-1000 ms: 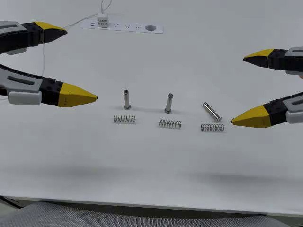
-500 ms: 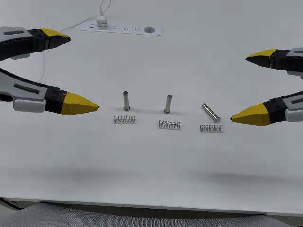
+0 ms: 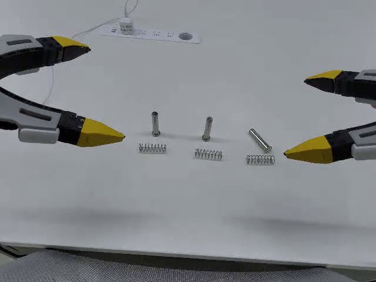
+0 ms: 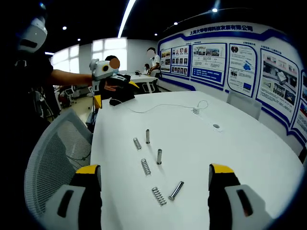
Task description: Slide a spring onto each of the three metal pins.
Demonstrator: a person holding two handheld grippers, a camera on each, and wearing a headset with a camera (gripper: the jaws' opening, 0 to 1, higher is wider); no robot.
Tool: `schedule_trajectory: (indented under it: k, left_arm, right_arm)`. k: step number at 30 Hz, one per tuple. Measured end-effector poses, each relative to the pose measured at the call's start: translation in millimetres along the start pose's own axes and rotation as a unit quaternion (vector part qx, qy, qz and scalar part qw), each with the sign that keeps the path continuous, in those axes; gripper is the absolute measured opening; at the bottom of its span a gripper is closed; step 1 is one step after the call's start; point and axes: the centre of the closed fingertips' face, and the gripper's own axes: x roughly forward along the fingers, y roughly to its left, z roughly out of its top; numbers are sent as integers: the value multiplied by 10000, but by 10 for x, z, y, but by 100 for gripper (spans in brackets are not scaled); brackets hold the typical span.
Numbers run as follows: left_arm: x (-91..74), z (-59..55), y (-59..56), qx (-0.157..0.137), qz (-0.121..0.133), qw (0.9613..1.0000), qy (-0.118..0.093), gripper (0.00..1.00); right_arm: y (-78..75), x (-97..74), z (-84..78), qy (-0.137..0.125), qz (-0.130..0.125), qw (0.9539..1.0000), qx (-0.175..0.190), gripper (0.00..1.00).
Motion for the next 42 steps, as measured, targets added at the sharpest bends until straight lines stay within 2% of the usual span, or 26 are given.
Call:
schedule_trajectory:
  k: [3, 5, 7, 9, 17, 20, 22, 27, 34, 38, 42]
  left_arm:
    - [-5, -21, 19, -51, 39, 10000, -15, 100]
    - [-7, -10, 34, -53, 85, 9999, -68, 100]
    - [-3, -8, 42, -63, 102, 9999, -96, 100]
    - [7, -14, 40, -95, 89, 9999, -113, 100]
    - [68, -79, 11, -175, 39, 9998, -69, 100]
    - [77, -103, 12, -194, 37, 9998, -50, 100]
    - [75, -101, 13, -188, 34, 9998, -73, 100]
    - [57, -135, 47, -178, 25, 9998, 15, 100]
    - [85, -163, 91, -246, 90, 9997, -2, 100]
    - [108, -210, 104, -273, 106, 9996, 28, 100]
    - [119, -197, 97, -366, 88, 9993, -67, 100]
  right_arm:
    - [-29, 6, -12, -34, -61, 10000, 53, 94]
    - [-153, 1, 48, -227, -411, 9989, -52, 94]
    - [-233, -13, 71, -331, -652, 9973, 86, 93]
    - [-281, -13, 76, -417, -738, 9962, 200, 93]
    - [-347, 11, -55, -363, -672, 9959, 489, 89]
    - [-363, 39, -113, -291, -631, 9959, 571, 84]
    - [-365, 59, -130, -253, -639, 9963, 511, 78]
    - [-366, 153, -217, -129, -551, 9965, 623, 75]
    - [-296, 274, -326, 105, -412, 9974, 589, 71]
    - [-288, 321, -358, 171, -414, 9971, 617, 68]
    - [-349, 351, -375, 171, -557, 9958, 710, 64]
